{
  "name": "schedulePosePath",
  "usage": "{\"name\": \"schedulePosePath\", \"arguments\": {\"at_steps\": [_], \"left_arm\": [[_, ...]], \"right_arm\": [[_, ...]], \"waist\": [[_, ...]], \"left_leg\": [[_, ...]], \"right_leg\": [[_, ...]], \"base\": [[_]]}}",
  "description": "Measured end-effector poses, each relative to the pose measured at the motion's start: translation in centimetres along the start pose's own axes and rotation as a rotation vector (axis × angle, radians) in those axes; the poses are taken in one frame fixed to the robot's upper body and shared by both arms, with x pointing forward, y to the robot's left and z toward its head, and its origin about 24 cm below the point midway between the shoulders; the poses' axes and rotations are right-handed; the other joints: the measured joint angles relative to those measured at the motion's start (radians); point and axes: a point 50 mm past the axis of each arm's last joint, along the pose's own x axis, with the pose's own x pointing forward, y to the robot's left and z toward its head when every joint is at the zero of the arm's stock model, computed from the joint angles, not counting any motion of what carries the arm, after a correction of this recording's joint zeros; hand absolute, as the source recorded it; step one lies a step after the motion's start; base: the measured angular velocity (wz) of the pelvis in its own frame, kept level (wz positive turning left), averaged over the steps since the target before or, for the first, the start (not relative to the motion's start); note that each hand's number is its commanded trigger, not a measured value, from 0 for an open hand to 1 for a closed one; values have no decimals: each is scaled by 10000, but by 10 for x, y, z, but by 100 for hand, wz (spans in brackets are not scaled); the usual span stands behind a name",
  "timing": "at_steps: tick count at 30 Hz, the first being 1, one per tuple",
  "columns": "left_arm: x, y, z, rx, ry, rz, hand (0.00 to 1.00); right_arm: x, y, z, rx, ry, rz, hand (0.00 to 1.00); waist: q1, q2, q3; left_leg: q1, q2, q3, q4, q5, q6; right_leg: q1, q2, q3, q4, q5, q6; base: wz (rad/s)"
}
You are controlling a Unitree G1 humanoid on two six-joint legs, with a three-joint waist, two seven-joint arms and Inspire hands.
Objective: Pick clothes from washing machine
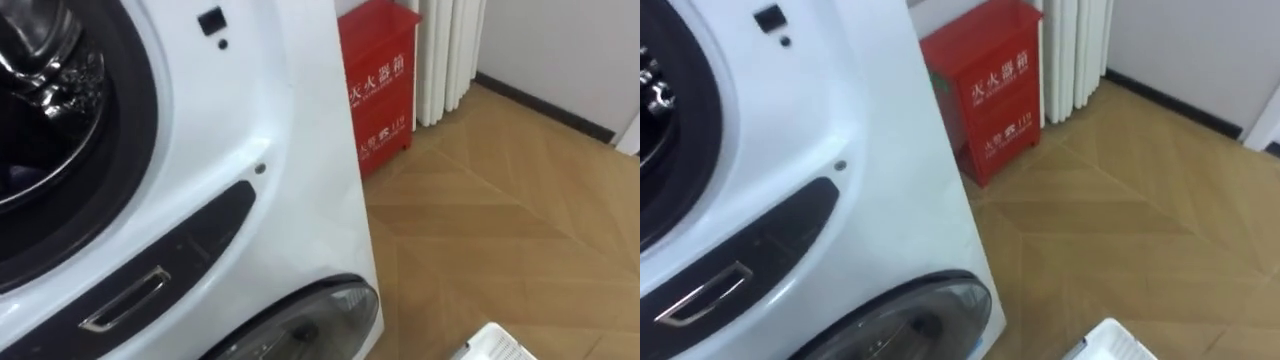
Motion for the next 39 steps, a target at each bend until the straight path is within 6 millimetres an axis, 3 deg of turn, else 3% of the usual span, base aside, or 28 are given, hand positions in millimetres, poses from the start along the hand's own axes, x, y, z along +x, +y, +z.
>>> {"name": "schedulePosePath", "arguments": {"at_steps": [6, 11, 18, 20, 33, 39], "left_arm": [[-1, -9, 0, -416, 58, 30, 0], [-2, -11, -4, -418, 225, 125, 0], [-4, -16, -7, -876, 412, 306, 0], [-4, -17, -7, -1055, 464, 365, 0], [-5, -20, -10, -1517, 667, 463, 0], [-6, -22, -10, -1412, 655, 492, 0]], "right_arm": [[2, -4, 9, 474, -397, -656, 100], [2, -7, 8, 551, -351, -958, 100], [4, -5, 13, 822, -447, -1048, 100], [4, -4, 14, 850, -489, -1053, 0], [6, -3, 20, 1341, -598, -1270, 0], [6, -3, 19, 1320, -578, -1339, 0]], "waist": [[-100, 127, 16], [-189, 255, -36], [-189, 245, -4], [-189, 252, 0], [-189, 314, -41], [-191, 257, 3]], "left_leg": [[-105, -139, 59, -131, -44, 149], [-99, -211, 203, -183, -44, 153], [-120, -323, 429, -246, -50, 163], [-140, -333, 510, -237, -64, 186], [-139, -336, 636, -234, -87, 208], [-134, -348, 621, -227, -90, 214]], "right_leg": [[-248, -42, 153, 223, 48, 69], [-361, -21, 258, 359, 42, 78], [-570, 13, 458, 519, 22, 107], [-611, 39, 540, 526, 19, 125], [-647, 161, 791, 529, 57, 175], [-643, 153, 798, 544, 56, 179]], "base": [[-7], [-7], [-9], [-10], [-3], [0]]}}
